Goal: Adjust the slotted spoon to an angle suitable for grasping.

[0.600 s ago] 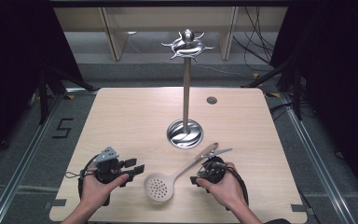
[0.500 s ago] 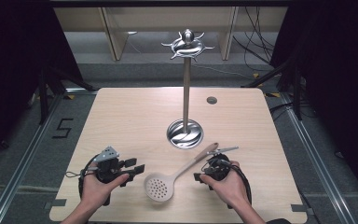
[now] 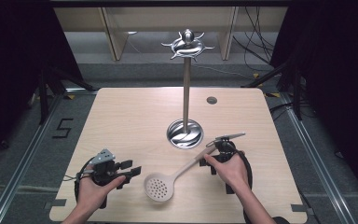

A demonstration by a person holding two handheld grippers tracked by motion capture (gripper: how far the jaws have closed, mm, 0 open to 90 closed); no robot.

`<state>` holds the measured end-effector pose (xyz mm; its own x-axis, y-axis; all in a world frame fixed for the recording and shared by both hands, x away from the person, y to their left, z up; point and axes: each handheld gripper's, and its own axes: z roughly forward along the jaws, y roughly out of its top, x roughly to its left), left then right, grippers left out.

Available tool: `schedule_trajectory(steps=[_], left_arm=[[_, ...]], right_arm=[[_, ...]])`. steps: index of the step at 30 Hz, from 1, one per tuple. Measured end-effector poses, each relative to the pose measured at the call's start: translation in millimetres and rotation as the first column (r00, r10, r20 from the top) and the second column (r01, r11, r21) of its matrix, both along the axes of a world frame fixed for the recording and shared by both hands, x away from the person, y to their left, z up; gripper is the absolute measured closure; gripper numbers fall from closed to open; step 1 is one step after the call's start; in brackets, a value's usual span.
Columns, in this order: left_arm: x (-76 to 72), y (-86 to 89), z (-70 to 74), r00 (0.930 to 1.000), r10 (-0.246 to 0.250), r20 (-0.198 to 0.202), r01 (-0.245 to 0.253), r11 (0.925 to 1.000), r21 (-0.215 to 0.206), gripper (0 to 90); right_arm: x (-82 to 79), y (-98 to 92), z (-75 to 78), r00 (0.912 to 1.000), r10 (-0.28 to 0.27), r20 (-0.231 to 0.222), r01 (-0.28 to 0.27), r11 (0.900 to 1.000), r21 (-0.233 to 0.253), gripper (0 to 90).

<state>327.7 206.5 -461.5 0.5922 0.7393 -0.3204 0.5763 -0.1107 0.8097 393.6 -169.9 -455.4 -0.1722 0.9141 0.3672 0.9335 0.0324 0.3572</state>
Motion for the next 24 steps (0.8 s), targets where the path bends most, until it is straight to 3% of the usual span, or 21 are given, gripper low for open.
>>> schedule_trajectory(steps=[2, 3, 5, 6, 7, 8, 10, 11, 14, 15, 16, 20, 21, 22, 23, 24], left_arm=[[0.2, 0.5, 0.9, 1.0000, 0.001, 0.003, -0.001, 1.0000, 0.005, 47.2], [1.7, 0.4, 1.4, 1.0000, 0.003, 0.008, -0.003, 1.0000, 0.002, 47.0], [3.3, -0.2, 1.4, 0.9999, -0.002, 0.011, 0.002, 1.0000, 0.006, 47.0], [3.3, -0.2, 1.4, 0.9999, -0.002, 0.011, 0.002, 1.0000, 0.006, 47.0], [5.5, -0.6, 0.2, 0.9999, -0.010, 0.001, 0.010, 0.9999, 0.007, 47.0], [5.5, -0.6, 0.2, 0.9999, -0.010, 0.001, 0.010, 0.9999, 0.007, 47.0], [6.9, -1.6, -0.6, 0.9999, -0.008, 0.009, 0.008, 0.9999, 0.013, 47.0], [7.6, -1.8, -0.5, 0.9999, -0.014, 0.007, 0.014, 0.9999, 0.001, 46.8], [7.4, -0.7, 0.4, 0.9999, -0.012, 0.008, 0.012, 0.9999, 0.004, 46.8], [7.1, 0.2, 1.4, 0.9998, -0.010, 0.014, 0.010, 0.9999, 0.007, 46.7], [7.0, 0.5, 1.7, 0.9998, -0.010, 0.015, 0.010, 1.0000, 0.002, 46.6], [7.1, 1.5, 1.5, 1.0000, -0.004, 0.008, 0.004, 1.0000, 0.007, 46.4], [7.3, 1.7, 1.6, 0.9999, -0.004, 0.011, 0.003, 1.0000, 0.008, 46.4], [7.4, 2.1, 2.4, 0.9998, -0.008, 0.019, 0.008, 0.9999, 0.011, 46.1], [7.2, 1.4, 2.3, 0.9999, 0.000, 0.013, 0.000, 1.0000, 0.000, 46.0], [7.2, 1.4, 2.3, 0.9999, 0.000, 0.013, 0.000, 1.0000, 0.000, 46.0]], right_arm=[[3.9, 0.7, 2.4, 0.9998, -0.016, -0.013, 0.016, 1.000, 0.010, 31.2], [13.2, 3.6, 6.1, 0.9981, -0.053, -0.031, 0.053, 0.999, -0.006, 29.2], [20.7, 5.5, 8.7, 0.9943, -0.077, -0.074, 0.076, 0.997, -0.014, 28.6], [20.7, 5.5, 8.7, 0.9943, -0.077, -0.074, 0.076, 0.997, -0.014, 28.6], [27.8, 16.1, 12.3, 0.9601, -0.208, -0.187, 0.214, 0.977, 0.014, 28.7], [31.3, 16.1, 12.6, 0.9610, -0.190, -0.201, 0.199, 0.980, 0.025, 28.7], [35.4, 18.0, 9.9, 0.9583, -0.210, -0.194, 0.220, 0.975, 0.030, 28.7], [42.6, 17.5, 5.6, 0.9738, -0.170, -0.152, 0.173, 0.985, 0.007, 28.7], [47.7, 18.4, 3.3, 0.9762, -0.153, -0.153, 0.153, 0.988, -0.018, 28.7], [49.9, 22.1, 0.4, 0.9702, -0.179, -0.164, 0.177, 0.984, -0.024, 28.7], [50.7, 20.2, -1.0, 0.9766, -0.152, -0.152, 0.148, 0.988, -0.037, 28.7], [52.1, 21.2, -5.0, 0.9720, -0.168, -0.164, 0.163, 0.986, -0.043, 28.7], [53.0, 25.8, -2.4, 0.9468, -0.229, -0.226, 0.229, 0.973, -0.028, 28.7], [54.9, 20.8, -6.6, 0.9723, -0.169, -0.162, 0.159, 0.985, -0.068, 28.7], [55.4, 24.9, -5.7, 0.9585, -0.211, -0.191, 0.205, 0.977, -0.054, 28.7], [55.4, 24.9, -5.7, 0.9585, -0.211, -0.191, 0.205, 0.977, -0.054, 28.7]])
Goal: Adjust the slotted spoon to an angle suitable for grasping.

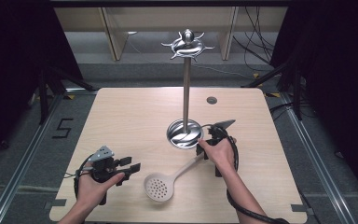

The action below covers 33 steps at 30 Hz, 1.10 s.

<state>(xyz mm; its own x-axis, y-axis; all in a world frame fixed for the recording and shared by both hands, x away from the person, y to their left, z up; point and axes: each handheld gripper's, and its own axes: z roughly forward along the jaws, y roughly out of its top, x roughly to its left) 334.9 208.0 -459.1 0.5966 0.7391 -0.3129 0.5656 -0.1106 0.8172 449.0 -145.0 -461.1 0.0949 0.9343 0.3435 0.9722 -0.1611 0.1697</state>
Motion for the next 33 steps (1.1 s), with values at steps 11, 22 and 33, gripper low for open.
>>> schedule_trajectory(steps=[11, 22, 33], left_arm=[[0.4, 0.6, -0.7, 1.0000, -0.001, 0.008, 0.001, 1.0000, 0.004, 46.0], [0.6, 0.6, -1.7, 1.0000, -0.005, 0.004, 0.005, 1.0000, 0.006, 45.9], [0.7, 0.7, -1.9, 0.9998, -0.018, 0.000, 0.018, 0.9997, 0.013, 45.8]], right_arm=[[12.4, -11.8, -13.8, 0.9800, 0.193, 0.048, -0.184, 0.970, -0.159, 28.9], [18.2, -7.8, -17.3, 0.9868, 0.161, -0.017, -0.162, 0.974, -0.160, 29.5], [22.7, 0.7, -15.2, 0.9914, 0.118, -0.056, -0.127, 0.975, -0.183, 34.9]])
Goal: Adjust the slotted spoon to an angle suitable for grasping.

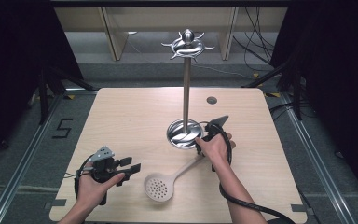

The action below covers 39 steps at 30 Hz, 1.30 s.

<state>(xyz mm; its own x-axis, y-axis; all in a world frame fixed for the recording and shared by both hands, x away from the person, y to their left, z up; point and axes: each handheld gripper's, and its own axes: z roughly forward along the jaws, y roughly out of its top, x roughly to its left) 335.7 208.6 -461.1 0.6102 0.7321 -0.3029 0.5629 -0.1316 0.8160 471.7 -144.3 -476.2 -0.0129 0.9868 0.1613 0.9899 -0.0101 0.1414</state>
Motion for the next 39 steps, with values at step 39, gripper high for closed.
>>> schedule_trajectory(steps=[39], left_arm=[[-1.0, -0.4, -1.3, 1.0000, 0.006, -0.005, -0.006, 1.0000, -0.006, 45.9]], right_arm=[[4.4, -4.2, 3.9, 0.9933, 0.103, -0.053, -0.106, 0.993, -0.056, 60.0]])
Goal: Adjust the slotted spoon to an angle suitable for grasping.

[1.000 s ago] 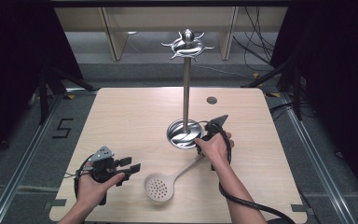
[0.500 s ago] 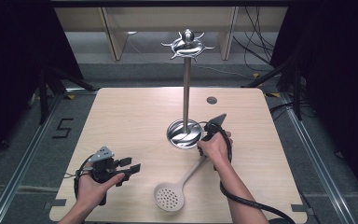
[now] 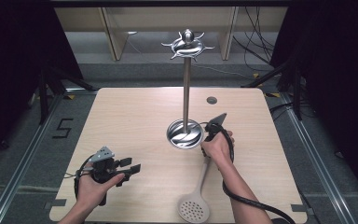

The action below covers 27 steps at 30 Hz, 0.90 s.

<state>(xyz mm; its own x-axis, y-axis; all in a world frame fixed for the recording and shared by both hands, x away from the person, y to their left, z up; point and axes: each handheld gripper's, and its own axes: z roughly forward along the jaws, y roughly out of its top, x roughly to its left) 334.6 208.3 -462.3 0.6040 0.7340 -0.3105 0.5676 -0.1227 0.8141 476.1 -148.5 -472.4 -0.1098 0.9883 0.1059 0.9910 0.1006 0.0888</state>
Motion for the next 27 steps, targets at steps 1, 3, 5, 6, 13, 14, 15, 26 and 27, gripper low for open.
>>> schedule_trajectory(steps=[1, 3, 5, 6, 13, 14, 15, 26, 27], left_arm=[[0.0, 0.0, 0.0, 1.0000, -0.001, 0.000, 0.001, 1.0000, 0.001, 45.9], [-0.1, -0.1, 0.1, 1.0000, 0.001, -0.001, -0.001, 1.0000, 0.002, 45.9], [-0.1, 0.0, 0.1, 1.0000, 0.001, -0.001, -0.001, 1.0000, 0.002, 45.9], [0.0, 0.1, 0.0, 1.0000, 0.000, 0.000, 0.000, 1.0000, 0.000, 45.9], [0.0, 0.0, 0.3, 1.0000, -0.004, 0.003, 0.004, 1.0000, 0.007, 45.9], [0.2, 0.2, 0.0, 1.0000, -0.008, 0.004, 0.008, 1.0000, 0.006, 45.9], [0.0, 0.1, 0.0, 1.0000, -0.005, 0.002, 0.005, 1.0000, 0.005, 45.9], [-0.2, 0.1, 0.2, 1.0000, 0.004, 0.000, -0.004, 1.0000, 0.006, 45.9], [-0.2, 0.1, 0.2, 1.0000, 0.004, 0.000, -0.004, 1.0000, 0.005, 45.9]], right_arm=[[0.7, 2.7, 1.7, 0.9995, -0.026, -0.018, 0.026, 1.000, 0.014, 60.5], [-0.1, -1.4, -0.6, 0.9989, 0.047, 0.004, -0.047, 0.999, -0.028, 61.3], [-0.5, -0.2, -0.7, 0.9994, 0.036, 0.005, -0.035, 0.999, -0.025, 62.2], [-0.5, -0.2, -0.7, 0.9994, 0.036, 0.005, -0.035, 0.999, -0.025, 62.2], [-0.6, 1.3, 2.3, 0.9998, 0.017, -0.006, -0.017, 1.000, -0.005, 66.5], [-0.6, 1.3, 2.3, 0.9998, 0.017, -0.006, -0.017, 1.000, -0.005, 66.5], [-1.1, -1.7, 0.4, 0.9982, 0.059, 0.008, -0.059, 0.998, -0.021, 67.2], [-4.2, 2.4, 1.2, 0.9950, 0.093, 0.037, -0.093, 0.996, 0.006, 69.5], [-4.8, 2.1, 1.6, 0.9943, 0.101, 0.033, -0.101, 0.995, 0.002, 69.6]])
